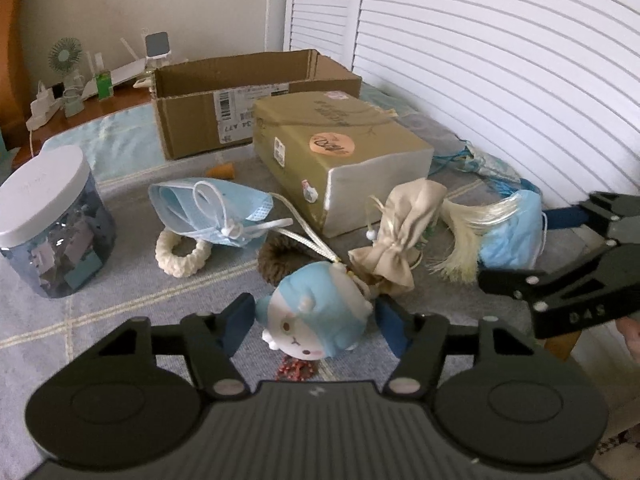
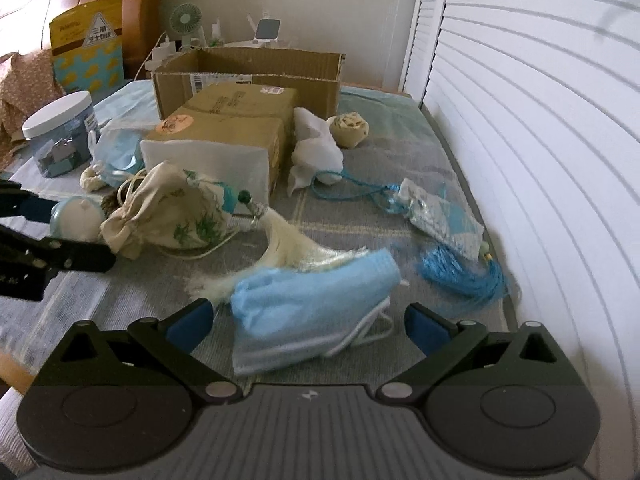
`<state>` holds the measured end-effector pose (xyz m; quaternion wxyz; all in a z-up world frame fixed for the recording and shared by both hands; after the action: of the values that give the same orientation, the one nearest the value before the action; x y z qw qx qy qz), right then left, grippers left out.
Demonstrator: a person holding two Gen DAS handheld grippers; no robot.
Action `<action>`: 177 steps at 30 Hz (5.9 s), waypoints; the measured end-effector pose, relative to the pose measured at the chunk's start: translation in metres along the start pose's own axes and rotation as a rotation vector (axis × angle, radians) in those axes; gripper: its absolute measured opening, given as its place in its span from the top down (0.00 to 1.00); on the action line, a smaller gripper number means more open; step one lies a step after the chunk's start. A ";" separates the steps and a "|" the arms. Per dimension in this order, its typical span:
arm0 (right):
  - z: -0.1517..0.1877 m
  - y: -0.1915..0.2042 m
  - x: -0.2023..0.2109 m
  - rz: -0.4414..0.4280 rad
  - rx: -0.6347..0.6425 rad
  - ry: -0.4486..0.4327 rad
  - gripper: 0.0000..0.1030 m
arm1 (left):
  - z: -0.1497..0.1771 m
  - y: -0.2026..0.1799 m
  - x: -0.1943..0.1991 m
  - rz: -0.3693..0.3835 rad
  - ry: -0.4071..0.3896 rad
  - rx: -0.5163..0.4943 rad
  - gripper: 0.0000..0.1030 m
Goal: Organize soft objects
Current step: 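Close the left tool on the plush doll while the right tool grasps the face mask, then carry the doll with the left tool toward the cardboard box while the right tool drops the mask inside, then open the left tool to drop the doll into the cardboard box while the right tool withdraws, then bring the left tool back over the bed while the right tool moves to the cream drawstring pouch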
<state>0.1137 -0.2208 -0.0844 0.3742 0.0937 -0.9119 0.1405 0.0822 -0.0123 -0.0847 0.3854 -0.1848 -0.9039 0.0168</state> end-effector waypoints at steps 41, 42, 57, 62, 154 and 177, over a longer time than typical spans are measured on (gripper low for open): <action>-0.131 0.013 0.034 -0.048 0.078 -0.175 0.28 | -0.019 0.037 0.076 -0.025 -0.029 -0.135 0.46; -0.142 0.014 0.028 -0.052 0.082 -0.181 0.28 | -0.021 0.039 0.077 -0.030 -0.032 -0.132 0.46; -0.245 0.030 -0.075 -0.097 0.110 -0.159 0.28 | -0.045 0.071 0.074 -0.078 -0.039 -0.084 0.46; -0.255 0.031 -0.098 -0.097 0.118 -0.150 0.25 | -0.049 0.073 0.070 -0.090 -0.030 -0.080 0.46; -0.027 0.008 0.023 -0.127 -0.026 -0.055 0.00 | -0.025 0.003 0.058 -0.186 -0.080 -0.130 0.02; -0.067 0.087 0.008 -0.285 0.174 -0.074 0.00 | -0.003 0.044 0.063 -0.264 -0.066 -0.101 0.02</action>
<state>0.1284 -0.1178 -0.0494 0.3468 0.2595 -0.8869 0.1609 0.0585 0.0499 -0.0464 0.3445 -0.0827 -0.9322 -0.0737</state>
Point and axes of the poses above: each gripper's, at about its wrist camera, not at the fingertips, and x roughly against the way its jaws point, y to its left, z to its underside, the point moved 3 cm from there along -x, roughly the way its jaws point, and after that the axes turned 8 degrees about z, right-handed, at the moved point
